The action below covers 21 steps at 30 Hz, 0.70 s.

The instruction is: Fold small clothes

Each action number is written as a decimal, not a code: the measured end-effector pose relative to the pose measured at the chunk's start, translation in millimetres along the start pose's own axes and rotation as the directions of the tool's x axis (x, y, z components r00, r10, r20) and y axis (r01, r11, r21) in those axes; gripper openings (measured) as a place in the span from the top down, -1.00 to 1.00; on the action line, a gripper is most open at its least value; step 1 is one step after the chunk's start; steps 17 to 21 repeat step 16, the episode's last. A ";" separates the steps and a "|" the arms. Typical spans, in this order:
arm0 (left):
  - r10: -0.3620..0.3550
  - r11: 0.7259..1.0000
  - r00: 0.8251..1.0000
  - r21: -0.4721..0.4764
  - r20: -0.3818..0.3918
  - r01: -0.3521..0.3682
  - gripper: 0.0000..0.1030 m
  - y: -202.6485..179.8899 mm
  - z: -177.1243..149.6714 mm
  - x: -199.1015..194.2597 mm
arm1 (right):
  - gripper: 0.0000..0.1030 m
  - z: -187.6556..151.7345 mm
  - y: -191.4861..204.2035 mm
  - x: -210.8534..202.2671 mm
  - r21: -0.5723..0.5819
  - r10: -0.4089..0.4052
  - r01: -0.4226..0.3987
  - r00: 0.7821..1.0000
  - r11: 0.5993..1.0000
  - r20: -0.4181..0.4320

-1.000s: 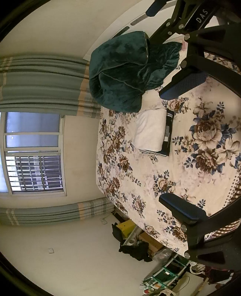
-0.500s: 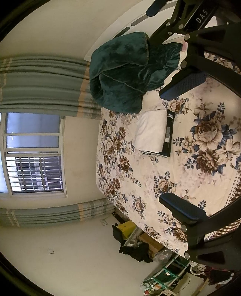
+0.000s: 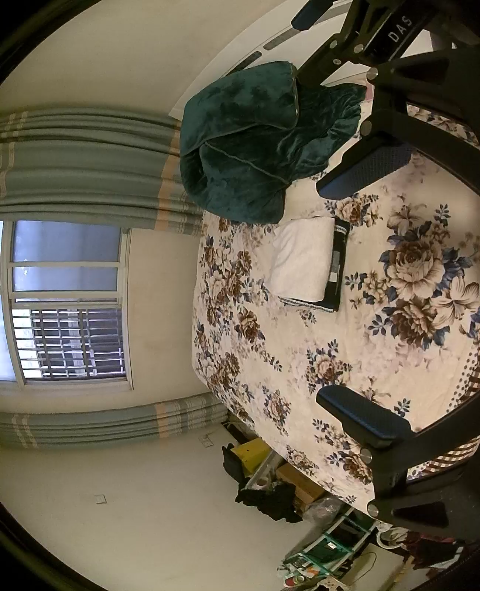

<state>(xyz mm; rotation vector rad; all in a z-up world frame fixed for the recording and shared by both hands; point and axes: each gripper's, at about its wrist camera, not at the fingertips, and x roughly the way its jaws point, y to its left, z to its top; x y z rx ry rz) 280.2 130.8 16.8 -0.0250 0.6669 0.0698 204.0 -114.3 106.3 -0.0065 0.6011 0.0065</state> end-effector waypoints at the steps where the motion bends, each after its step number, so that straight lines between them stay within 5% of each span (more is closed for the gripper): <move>1: 0.003 1.000 1.000 -0.001 0.000 -0.003 -1.00 0.6 -0.4 -0.6 | -1.00 0.8 -0.8 0.6 0.001 -0.001 0.001 1.000 1.000 0.001; 21: 0.021 1.000 1.000 -0.009 0.014 -0.021 -1.00 1.2 -1.2 -6.4 | -1.00 0.6 -1.6 0.7 -0.001 -0.003 0.003 1.000 1.000 0.003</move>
